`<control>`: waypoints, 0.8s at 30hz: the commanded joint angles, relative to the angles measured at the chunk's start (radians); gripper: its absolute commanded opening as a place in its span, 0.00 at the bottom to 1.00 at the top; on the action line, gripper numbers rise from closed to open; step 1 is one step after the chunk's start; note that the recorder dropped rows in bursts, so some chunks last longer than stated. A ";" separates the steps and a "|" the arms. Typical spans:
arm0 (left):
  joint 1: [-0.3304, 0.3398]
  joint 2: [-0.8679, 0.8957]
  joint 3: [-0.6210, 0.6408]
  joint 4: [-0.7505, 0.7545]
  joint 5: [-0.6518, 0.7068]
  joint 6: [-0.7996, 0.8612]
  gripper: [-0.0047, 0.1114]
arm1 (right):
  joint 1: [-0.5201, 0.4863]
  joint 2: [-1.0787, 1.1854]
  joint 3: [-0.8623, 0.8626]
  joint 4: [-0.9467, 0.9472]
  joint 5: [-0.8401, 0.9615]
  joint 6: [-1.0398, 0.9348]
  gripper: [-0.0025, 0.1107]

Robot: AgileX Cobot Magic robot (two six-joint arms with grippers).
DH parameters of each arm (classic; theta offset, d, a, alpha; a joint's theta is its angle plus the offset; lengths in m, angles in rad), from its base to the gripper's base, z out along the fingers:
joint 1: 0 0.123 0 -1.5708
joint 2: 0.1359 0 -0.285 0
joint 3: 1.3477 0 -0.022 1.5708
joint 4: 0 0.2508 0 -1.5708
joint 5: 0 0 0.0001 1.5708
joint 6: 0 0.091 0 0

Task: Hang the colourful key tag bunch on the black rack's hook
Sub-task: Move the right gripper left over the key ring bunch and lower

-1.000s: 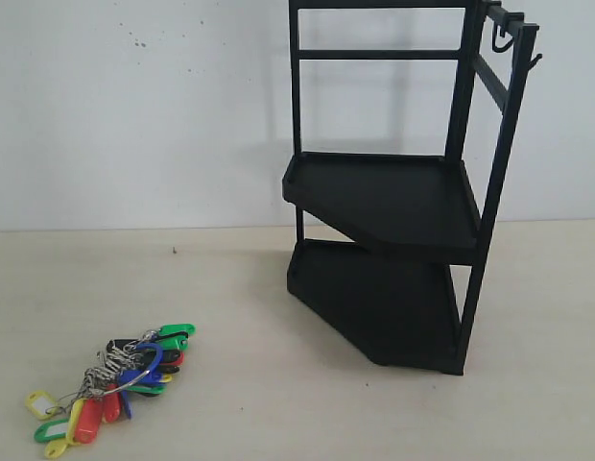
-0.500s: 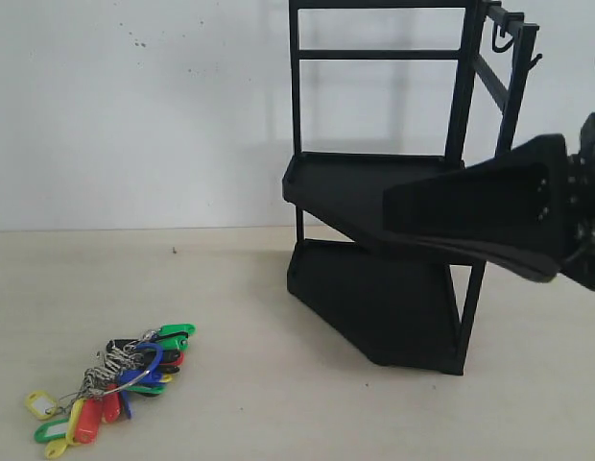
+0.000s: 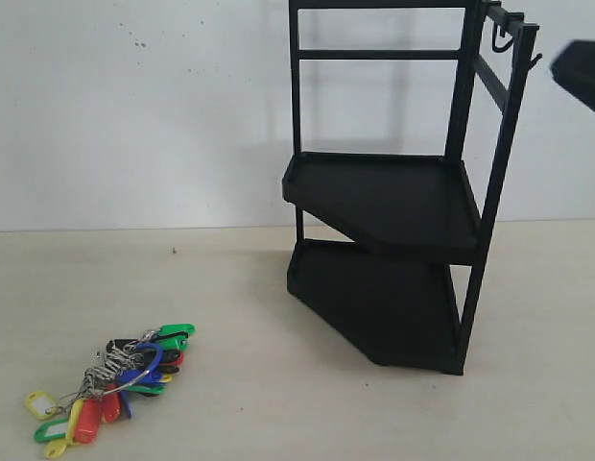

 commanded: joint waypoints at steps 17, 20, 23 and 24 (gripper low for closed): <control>-0.001 -0.002 0.003 0.005 -0.008 0.003 0.08 | -0.001 0.038 -0.083 -0.616 0.257 0.287 0.02; -0.001 -0.002 0.003 0.005 -0.008 0.003 0.08 | -0.001 0.038 -0.083 -0.516 0.287 0.027 0.02; -0.001 -0.002 0.003 0.005 -0.008 0.003 0.08 | -0.001 0.038 -0.083 -0.435 0.454 -0.342 0.02; -0.001 -0.002 0.003 0.005 -0.008 0.003 0.08 | -0.001 0.038 -0.083 -0.398 0.530 -0.449 0.02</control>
